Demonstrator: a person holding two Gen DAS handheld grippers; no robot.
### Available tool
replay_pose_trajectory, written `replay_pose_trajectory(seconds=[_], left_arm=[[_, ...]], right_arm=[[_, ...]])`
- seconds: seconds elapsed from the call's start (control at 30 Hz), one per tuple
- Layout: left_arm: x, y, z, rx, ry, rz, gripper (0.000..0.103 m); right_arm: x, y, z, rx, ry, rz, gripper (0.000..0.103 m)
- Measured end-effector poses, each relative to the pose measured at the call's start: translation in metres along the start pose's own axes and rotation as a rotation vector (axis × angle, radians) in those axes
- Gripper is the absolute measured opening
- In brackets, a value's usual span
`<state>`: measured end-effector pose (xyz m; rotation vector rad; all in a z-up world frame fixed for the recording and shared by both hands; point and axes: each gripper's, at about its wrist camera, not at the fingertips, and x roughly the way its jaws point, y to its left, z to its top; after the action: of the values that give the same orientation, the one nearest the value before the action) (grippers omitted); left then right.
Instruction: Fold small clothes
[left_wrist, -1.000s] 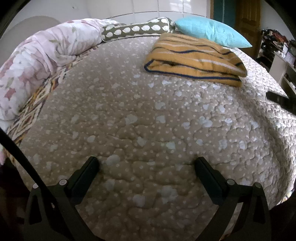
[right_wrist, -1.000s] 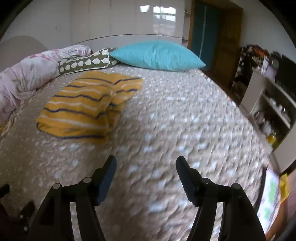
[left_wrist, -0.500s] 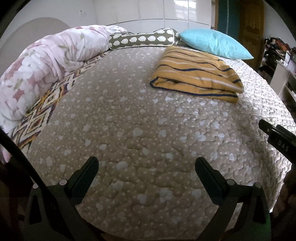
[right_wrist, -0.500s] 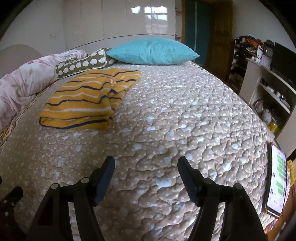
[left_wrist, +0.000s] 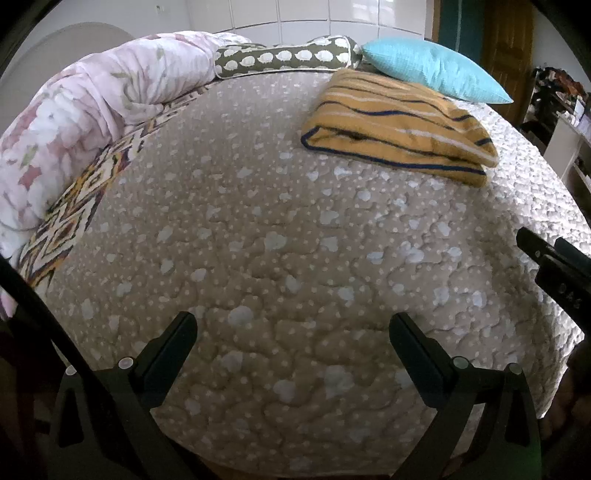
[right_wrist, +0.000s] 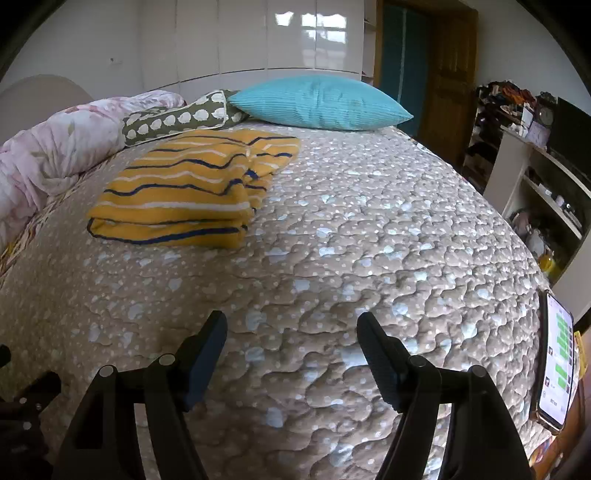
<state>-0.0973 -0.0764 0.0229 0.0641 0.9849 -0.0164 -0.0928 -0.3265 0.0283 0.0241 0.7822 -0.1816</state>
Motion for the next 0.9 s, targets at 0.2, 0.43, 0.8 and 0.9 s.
replay_pose_trajectory(seconds=[0.2,0.43,0.8,0.9], left_arm=[[0.009,-0.001,-0.003,0.008,0.034,0.001,0.103],[0.012,-0.001,-0.004,0.008,0.039,-0.006,0.103],[0.015,0.000,-0.006,0.007,0.041,-0.013,0.103],[0.015,0.000,-0.006,0.007,0.041,-0.013,0.103]], right_arm=[[0.002,0.000,-0.001,0.002,0.009,0.002,0.077],[0.004,0.001,-0.003,0.001,0.019,0.003,0.077],[0.007,0.003,-0.006,-0.006,0.024,0.004,0.078],[0.007,0.003,-0.006,-0.007,0.024,0.004,0.079]])
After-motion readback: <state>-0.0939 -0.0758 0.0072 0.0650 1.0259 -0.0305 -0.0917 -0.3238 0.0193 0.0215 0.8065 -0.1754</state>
